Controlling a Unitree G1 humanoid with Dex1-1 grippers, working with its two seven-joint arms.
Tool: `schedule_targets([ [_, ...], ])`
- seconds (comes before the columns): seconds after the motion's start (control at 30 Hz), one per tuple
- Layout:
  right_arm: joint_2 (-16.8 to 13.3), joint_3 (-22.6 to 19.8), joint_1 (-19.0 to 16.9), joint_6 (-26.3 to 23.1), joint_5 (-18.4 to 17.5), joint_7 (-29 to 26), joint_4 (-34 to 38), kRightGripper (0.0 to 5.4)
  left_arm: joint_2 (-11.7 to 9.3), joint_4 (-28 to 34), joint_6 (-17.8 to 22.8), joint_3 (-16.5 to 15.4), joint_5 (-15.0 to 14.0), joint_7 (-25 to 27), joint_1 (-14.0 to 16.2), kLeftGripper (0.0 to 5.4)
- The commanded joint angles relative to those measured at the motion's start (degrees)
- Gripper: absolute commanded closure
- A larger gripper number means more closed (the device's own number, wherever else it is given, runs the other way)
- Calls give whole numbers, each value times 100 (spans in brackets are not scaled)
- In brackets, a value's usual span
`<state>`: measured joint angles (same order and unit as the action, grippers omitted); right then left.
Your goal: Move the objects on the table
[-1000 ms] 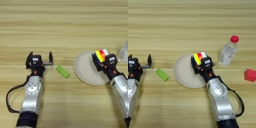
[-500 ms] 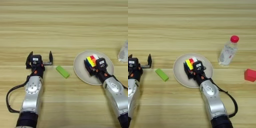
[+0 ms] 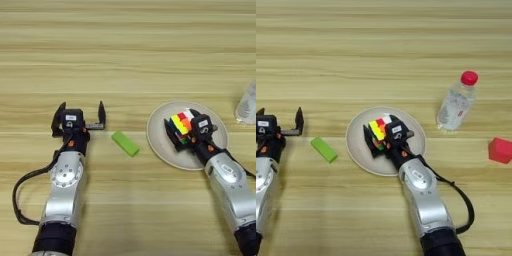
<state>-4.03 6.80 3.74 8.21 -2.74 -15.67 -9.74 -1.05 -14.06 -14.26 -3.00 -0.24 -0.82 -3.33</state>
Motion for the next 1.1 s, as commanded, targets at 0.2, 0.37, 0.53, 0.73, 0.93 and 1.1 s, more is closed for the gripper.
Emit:
schedule_targets([
  [0.2, -190, -136, -322, 166, -87, -57, 986, 2, -46, 9, -1, -4, 33, 4, -18, 0],
  [0.37, -338, -503, -363, 429, -280, -52, 970, 2, -74, -72, -103, -59, 16, -7, -44, 0],
  [0.53, -407, -672, -322, 773, -360, -125, 642, 2, -113, -356, -703, -194, -223, 213, -183, 0],
  [0.73, -255, -687, -108, 1054, -394, -121, -52, 2, -294, -1029, -1573, -543, -409, 332, -275, 0],
  [0.93, -158, -690, -57, 1355, -405, -124, -356, 2, -442, -1416, -2121, -821, -565, 403, -309, 0],
  [1.1, -64, -829, -112, 1634, -418, 70, -399, 2, -492, -1897, -2487, -900, -575, 479, -420, 0],
])
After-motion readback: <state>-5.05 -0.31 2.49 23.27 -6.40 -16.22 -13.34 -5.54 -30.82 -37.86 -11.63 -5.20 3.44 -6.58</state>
